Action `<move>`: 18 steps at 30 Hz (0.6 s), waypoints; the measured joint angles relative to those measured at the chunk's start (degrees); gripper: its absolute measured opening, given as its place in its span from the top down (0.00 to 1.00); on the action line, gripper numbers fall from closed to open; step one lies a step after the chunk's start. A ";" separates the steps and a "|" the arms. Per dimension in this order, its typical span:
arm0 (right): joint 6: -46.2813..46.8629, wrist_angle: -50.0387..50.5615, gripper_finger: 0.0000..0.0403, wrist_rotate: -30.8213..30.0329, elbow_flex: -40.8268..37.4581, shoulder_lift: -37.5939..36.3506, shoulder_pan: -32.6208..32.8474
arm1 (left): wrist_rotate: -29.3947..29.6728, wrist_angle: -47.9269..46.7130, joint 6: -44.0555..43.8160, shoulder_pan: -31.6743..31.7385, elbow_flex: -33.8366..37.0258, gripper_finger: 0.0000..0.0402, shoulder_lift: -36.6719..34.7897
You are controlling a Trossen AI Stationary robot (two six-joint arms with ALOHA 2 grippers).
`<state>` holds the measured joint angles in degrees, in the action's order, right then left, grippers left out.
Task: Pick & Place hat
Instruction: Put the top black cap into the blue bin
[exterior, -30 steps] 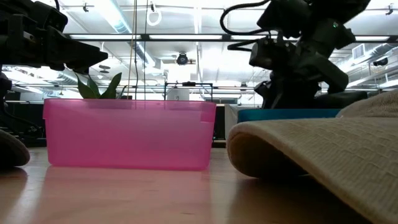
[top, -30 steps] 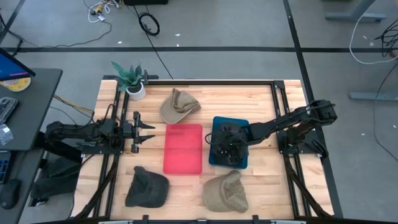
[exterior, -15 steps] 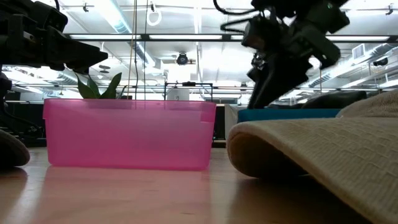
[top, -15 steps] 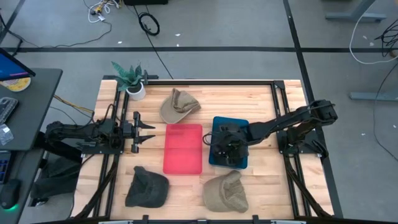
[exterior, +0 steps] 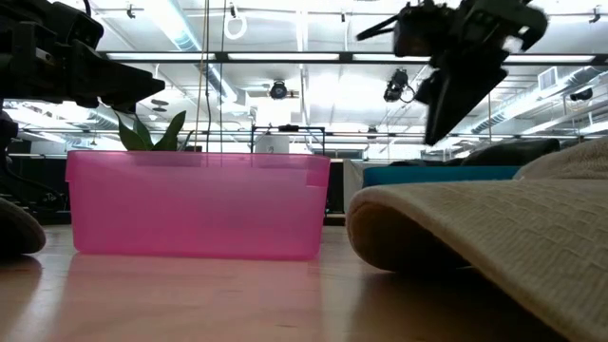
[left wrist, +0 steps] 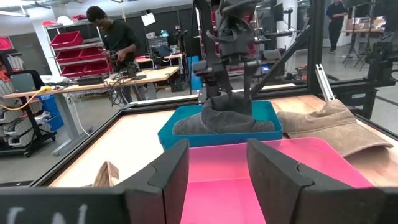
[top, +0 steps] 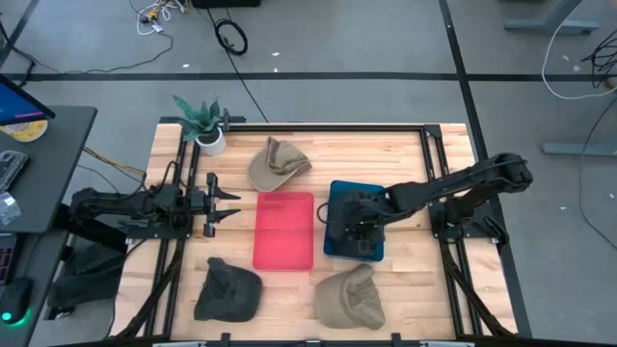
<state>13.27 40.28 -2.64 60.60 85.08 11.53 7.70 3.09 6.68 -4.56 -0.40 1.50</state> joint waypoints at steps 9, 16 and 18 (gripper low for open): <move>16.29 11.21 0.67 -3.13 0.04 -7.49 5.93 | 0.00 0.00 0.00 0.00 0.02 0.59 0.00; 23.94 14.72 0.67 -7.50 -0.10 -6.88 9.64 | -0.01 0.00 0.00 -0.01 0.00 0.59 -0.01; 26.28 14.21 0.67 -9.58 -0.97 -6.78 10.15 | -0.01 0.00 -0.01 -0.02 0.01 0.59 0.00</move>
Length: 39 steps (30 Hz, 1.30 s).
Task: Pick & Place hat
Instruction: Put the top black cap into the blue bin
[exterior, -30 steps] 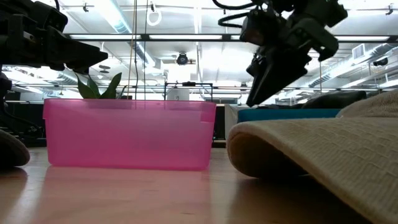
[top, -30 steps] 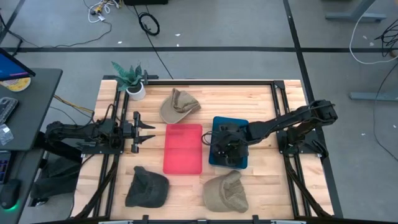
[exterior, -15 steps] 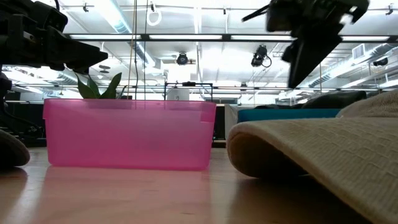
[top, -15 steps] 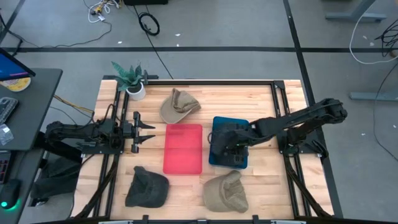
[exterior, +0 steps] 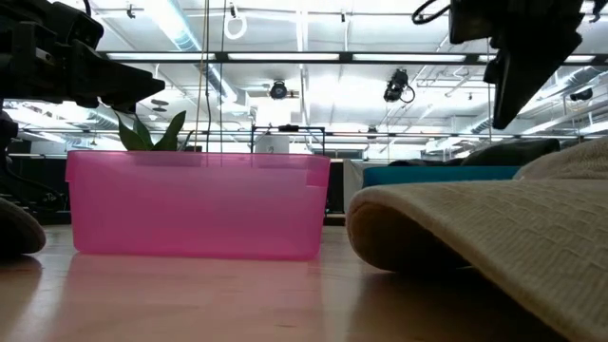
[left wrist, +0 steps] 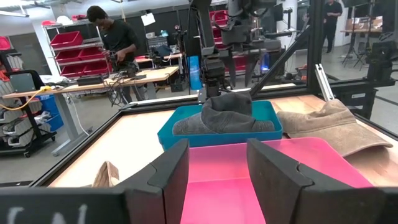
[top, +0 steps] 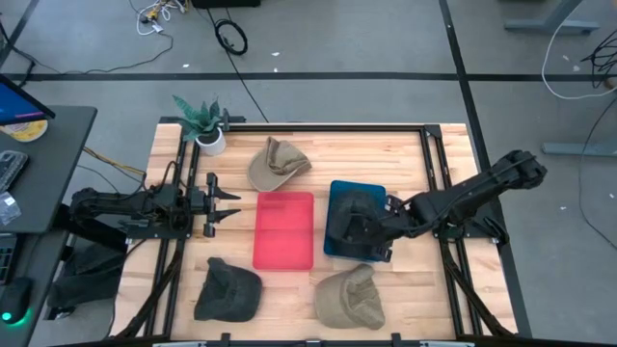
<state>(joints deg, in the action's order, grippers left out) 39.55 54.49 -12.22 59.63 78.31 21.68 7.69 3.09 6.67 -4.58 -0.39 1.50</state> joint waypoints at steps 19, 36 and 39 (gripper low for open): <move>6.78 -23.87 0.67 5.81 -17.83 0.04 -2.06 | 0.01 0.00 0.01 0.02 0.00 0.59 -0.01; -1.45 -21.30 0.67 7.20 -12.00 -0.55 -3.70 | 0.01 0.00 0.01 0.01 -0.01 0.59 0.00; -5.06 -21.26 0.67 1.04 -9.72 -0.57 -3.72 | -0.01 0.00 0.03 0.02 -0.01 0.59 0.00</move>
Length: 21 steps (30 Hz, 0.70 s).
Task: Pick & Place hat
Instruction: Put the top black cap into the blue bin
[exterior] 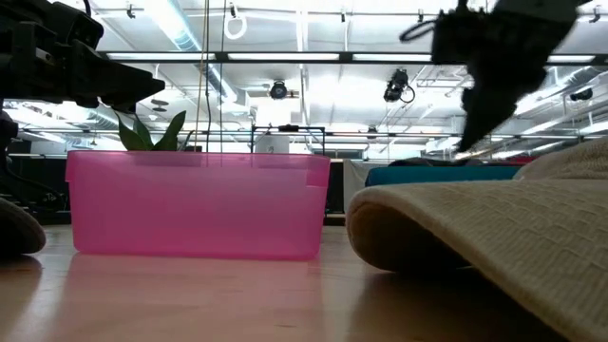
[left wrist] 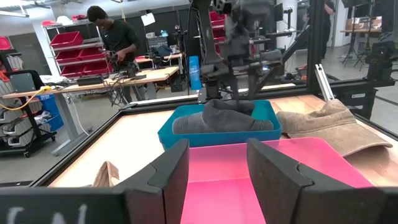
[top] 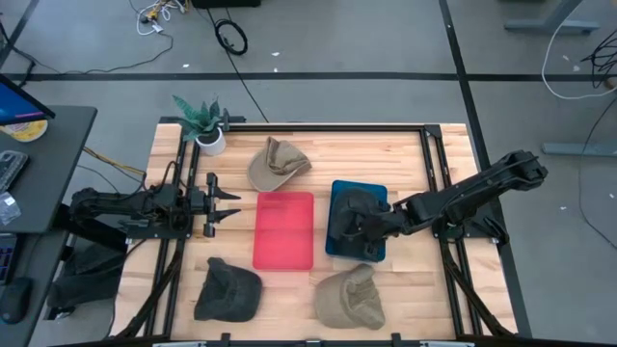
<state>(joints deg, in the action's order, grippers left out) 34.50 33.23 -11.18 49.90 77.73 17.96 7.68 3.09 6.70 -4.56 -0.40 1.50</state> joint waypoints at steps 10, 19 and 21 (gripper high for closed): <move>-3.56 1.48 0.67 -15.41 -0.07 -0.04 -6.70 | 0.01 0.00 -0.02 0.00 0.00 0.59 0.00; -6.29 -9.32 0.67 -9.89 -9.72 -0.13 -13.52 | 0.02 0.00 -0.03 0.00 0.01 0.59 -0.01; -6.82 -12.28 0.67 -9.69 -11.54 -0.13 -14.00 | 0.01 0.00 -0.02 0.00 0.00 0.59 -0.02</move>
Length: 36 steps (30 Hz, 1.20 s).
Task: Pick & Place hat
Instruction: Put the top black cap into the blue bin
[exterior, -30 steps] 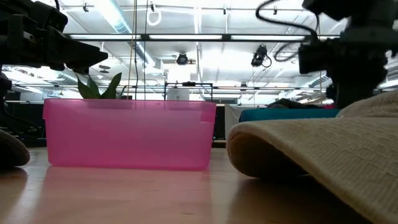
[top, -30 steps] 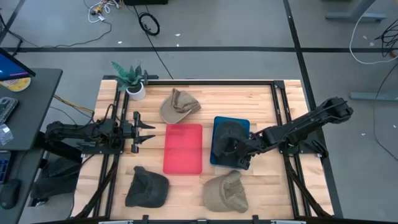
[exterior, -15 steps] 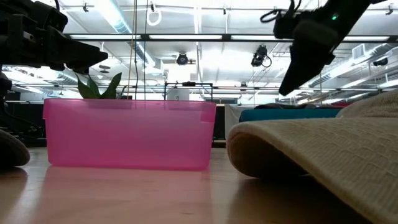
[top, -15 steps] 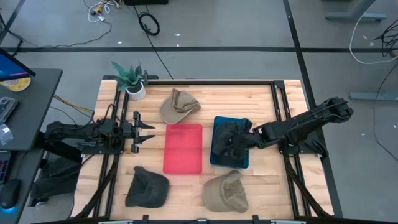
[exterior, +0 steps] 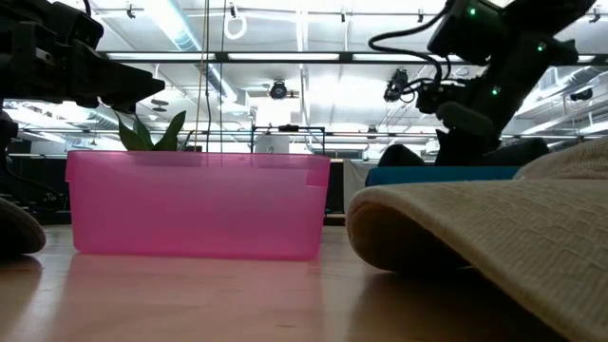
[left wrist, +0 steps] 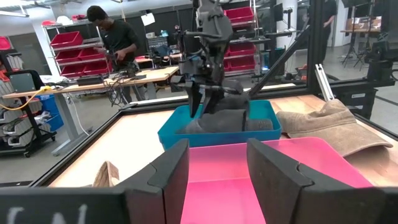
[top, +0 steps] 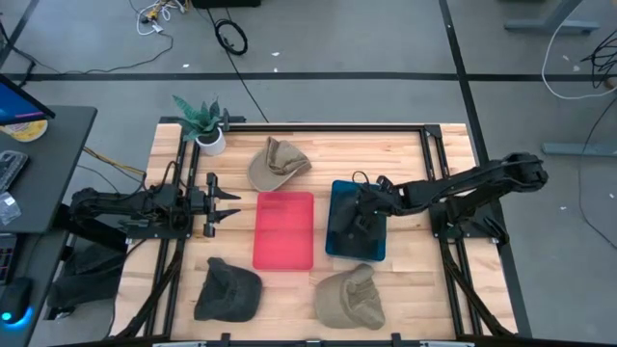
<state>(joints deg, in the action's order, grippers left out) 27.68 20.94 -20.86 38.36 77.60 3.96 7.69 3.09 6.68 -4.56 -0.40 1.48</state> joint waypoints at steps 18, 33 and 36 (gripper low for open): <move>-1.25 2.81 0.67 1.03 6.62 0.09 -0.09 | 0.01 0.00 0.00 -0.01 0.00 0.59 0.02; -13.61 -9.71 0.67 8.46 6.74 3.21 4.80 | 0.01 0.00 -0.01 0.00 0.00 0.59 0.00; -13.55 -8.33 0.67 10.74 6.74 5.60 4.88 | 0.01 0.00 -0.02 0.00 0.01 0.59 0.01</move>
<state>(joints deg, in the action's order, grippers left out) 14.13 12.62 -10.13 45.10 83.21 8.84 7.70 3.09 6.66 -4.56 -0.39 1.49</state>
